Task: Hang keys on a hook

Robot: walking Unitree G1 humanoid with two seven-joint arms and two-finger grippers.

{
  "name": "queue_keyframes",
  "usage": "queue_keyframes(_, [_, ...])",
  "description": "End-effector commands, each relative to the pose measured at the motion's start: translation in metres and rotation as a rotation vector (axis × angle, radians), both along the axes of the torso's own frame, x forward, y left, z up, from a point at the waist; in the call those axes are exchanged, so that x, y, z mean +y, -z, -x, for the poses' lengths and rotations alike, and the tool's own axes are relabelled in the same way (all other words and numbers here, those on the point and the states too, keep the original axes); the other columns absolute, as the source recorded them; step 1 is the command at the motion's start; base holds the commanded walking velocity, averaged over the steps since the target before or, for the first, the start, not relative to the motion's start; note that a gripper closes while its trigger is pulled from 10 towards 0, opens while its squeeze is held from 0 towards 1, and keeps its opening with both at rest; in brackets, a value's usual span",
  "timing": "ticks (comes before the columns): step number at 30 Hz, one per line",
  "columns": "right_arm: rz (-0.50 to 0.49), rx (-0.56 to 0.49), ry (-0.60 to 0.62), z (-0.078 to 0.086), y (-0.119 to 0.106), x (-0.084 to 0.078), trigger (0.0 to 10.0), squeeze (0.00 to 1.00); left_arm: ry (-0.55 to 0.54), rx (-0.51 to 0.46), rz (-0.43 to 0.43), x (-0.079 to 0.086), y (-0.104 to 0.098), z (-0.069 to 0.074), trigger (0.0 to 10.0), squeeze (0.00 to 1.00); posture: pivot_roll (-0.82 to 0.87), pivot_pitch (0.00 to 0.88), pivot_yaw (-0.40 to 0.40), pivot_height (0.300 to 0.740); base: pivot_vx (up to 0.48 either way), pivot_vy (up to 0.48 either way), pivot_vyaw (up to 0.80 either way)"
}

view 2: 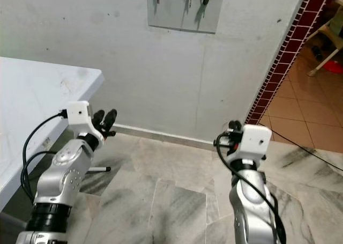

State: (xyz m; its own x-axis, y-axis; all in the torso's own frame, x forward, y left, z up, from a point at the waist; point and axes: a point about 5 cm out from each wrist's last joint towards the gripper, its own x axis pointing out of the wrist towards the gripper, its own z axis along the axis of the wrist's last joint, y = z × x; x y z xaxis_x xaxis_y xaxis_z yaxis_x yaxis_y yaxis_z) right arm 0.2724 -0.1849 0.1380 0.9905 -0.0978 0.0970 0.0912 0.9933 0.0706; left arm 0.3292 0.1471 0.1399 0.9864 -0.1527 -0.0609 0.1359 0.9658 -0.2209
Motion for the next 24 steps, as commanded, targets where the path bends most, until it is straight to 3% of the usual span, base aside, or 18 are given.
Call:
queue_keyframes(1, [-0.003,-0.006,-0.005,-0.0025,-0.0007,-0.0005,10.0,0.0,-0.005,-0.026,-0.002,0.005,-0.0066,-0.0024,10.0,0.0,0.09,0.057,-0.006,0.74,0.382,0.0,0.0])
queue_keyframes(6, [-0.005,-0.013,-0.015,-0.0089,-0.0025,-0.0004,10.0,0.0,-0.025,-0.038,-0.011,0.0125,-0.0092,-0.0051,10.0,0.0,0.1,0.044,-0.015,0.74,0.398,0.0,0.0])
queue_keyframes(24, [0.013,-0.018,-0.035,-0.0106,-0.0016,-0.0022,10.0,0.0,-0.021,-0.032,0.012,0.0054,-0.0038,-0.0034,10.0,0.0,0.1,0.032,-0.031,0.74,0.409,0.0,0.0])
